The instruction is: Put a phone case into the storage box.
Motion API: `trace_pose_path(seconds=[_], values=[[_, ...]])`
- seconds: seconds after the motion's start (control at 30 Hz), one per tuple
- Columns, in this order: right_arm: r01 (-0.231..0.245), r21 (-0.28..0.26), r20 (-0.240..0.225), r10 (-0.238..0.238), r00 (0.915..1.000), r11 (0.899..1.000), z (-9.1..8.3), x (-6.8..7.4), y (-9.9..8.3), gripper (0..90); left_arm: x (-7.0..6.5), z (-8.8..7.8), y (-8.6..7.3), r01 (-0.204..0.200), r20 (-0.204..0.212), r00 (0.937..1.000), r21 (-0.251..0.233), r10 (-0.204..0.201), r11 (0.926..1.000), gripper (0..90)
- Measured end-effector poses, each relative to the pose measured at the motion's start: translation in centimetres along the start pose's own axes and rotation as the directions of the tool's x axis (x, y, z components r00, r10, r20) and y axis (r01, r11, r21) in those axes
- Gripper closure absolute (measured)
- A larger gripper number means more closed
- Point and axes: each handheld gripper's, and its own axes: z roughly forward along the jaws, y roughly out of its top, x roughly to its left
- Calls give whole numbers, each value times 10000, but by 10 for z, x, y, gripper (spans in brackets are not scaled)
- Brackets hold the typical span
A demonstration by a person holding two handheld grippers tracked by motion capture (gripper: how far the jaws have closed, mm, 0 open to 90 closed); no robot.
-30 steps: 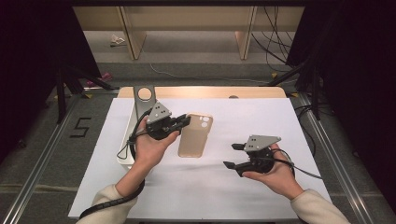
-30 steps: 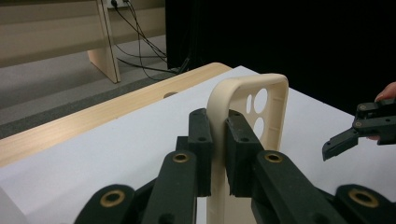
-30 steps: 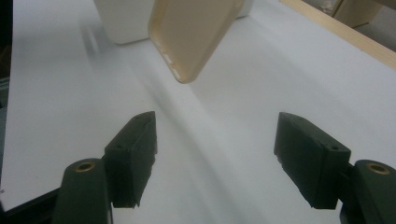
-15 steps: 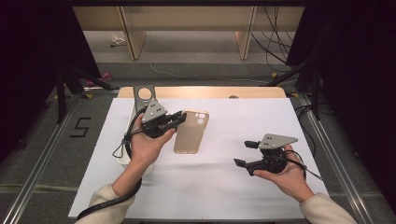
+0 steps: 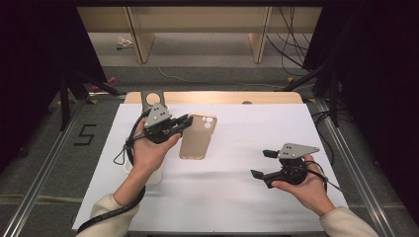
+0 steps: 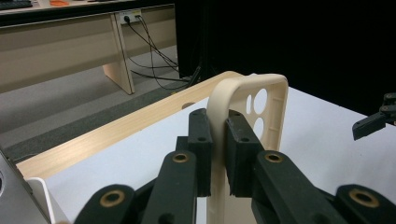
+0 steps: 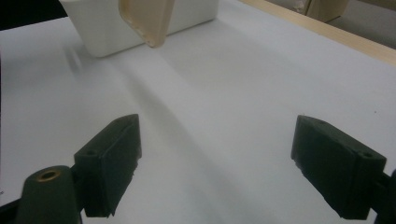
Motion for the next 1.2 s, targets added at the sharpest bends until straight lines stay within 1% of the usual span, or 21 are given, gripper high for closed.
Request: trace_pose_path(seconds=[0.17, 0.4, 0.53, 0.87, 1.0, 1.2], values=[[-82, -24, 14, 82, 10000, 10000, -2, 0, -1, 170, 2, -2, 1, -13, -15, 10000, -28, 13, 10000, 815], [-204, -231, 105, 206, 9997, 9995, -4, -2, -2, 170, 6, -3, 3, -28, -50, 10000, -75, 28, 10000, 815], [-255, -327, 84, 258, 9996, 9991, -4, -4, -2, 170, 8, -3, 4, -36, -74, 10000, -96, 35, 9999, 815], [-361, -343, -48, 360, 9993, 9988, -2, -7, -4, 170, 16, -3, 2, 47, -225, 9997, -65, -48, 10000, 815], [-407, -348, -13, 407, 9992, 9986, -2, -8, -4, 170, 20, -7, 3, 89, -275, 9996, -175, -94, 9998, 815], [-420, -336, 15, 421, 9991, 9985, -4, -7, -5, 170, 21, -11, 6, 68, -263, 9996, -327, -76, 9994, 815]])
